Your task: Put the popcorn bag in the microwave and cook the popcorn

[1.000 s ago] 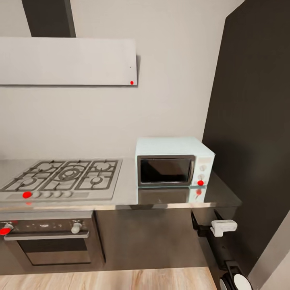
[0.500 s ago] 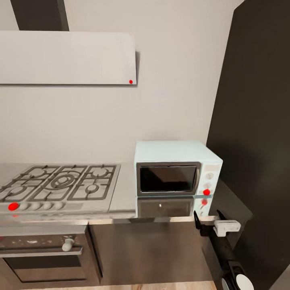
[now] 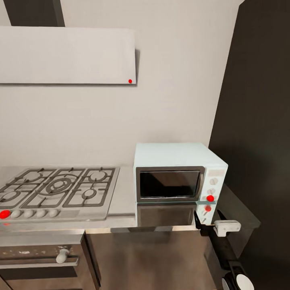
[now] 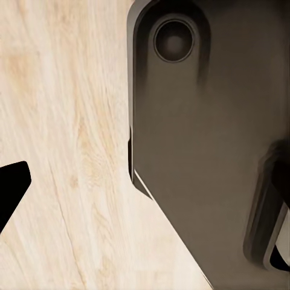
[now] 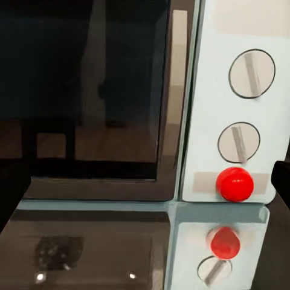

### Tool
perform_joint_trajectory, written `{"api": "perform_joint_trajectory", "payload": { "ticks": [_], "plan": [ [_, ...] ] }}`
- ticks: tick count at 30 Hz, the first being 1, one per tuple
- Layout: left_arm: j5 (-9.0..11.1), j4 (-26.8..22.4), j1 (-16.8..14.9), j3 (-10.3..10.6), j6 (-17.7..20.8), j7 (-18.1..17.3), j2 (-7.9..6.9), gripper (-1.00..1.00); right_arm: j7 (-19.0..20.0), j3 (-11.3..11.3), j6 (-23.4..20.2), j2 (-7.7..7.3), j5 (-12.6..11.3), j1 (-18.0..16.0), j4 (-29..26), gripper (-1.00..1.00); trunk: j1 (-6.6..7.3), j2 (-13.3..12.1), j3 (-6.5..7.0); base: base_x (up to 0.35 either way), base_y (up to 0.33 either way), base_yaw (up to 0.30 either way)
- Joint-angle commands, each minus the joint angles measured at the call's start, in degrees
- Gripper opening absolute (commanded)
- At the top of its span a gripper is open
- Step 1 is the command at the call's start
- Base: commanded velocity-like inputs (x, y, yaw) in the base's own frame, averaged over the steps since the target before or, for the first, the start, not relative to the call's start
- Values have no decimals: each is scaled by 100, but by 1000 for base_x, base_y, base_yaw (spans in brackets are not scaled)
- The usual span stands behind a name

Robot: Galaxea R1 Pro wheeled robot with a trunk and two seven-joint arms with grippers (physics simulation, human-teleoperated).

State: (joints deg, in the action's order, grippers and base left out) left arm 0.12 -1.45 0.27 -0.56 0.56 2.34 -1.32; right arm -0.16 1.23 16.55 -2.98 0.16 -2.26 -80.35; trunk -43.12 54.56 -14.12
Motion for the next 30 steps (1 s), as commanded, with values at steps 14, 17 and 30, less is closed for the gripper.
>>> {"api": "perform_joint_trajectory", "payload": {
  "ticks": [14, 17, 30],
  "plan": [
    [0, -13, 4, -4, 6, 12, 9, 100, -2, 1, -498, -8, -7, -13, -312, 100, -1, 4, -6, 46, 0, 0],
    [-2, -13, 3, -5, 6, 12, 9, 100, -2, 1, -895, -9, -7, -33, -327, 100, -1, 4, -6, 206, 0, 0],
    [-2, -13, 2, -4, 6, 12, 9, 100, -2, 1, -1039, -10, -6, -73, -333, 100, -1, 4, -6, 113, 0, 0]
  ]
}}
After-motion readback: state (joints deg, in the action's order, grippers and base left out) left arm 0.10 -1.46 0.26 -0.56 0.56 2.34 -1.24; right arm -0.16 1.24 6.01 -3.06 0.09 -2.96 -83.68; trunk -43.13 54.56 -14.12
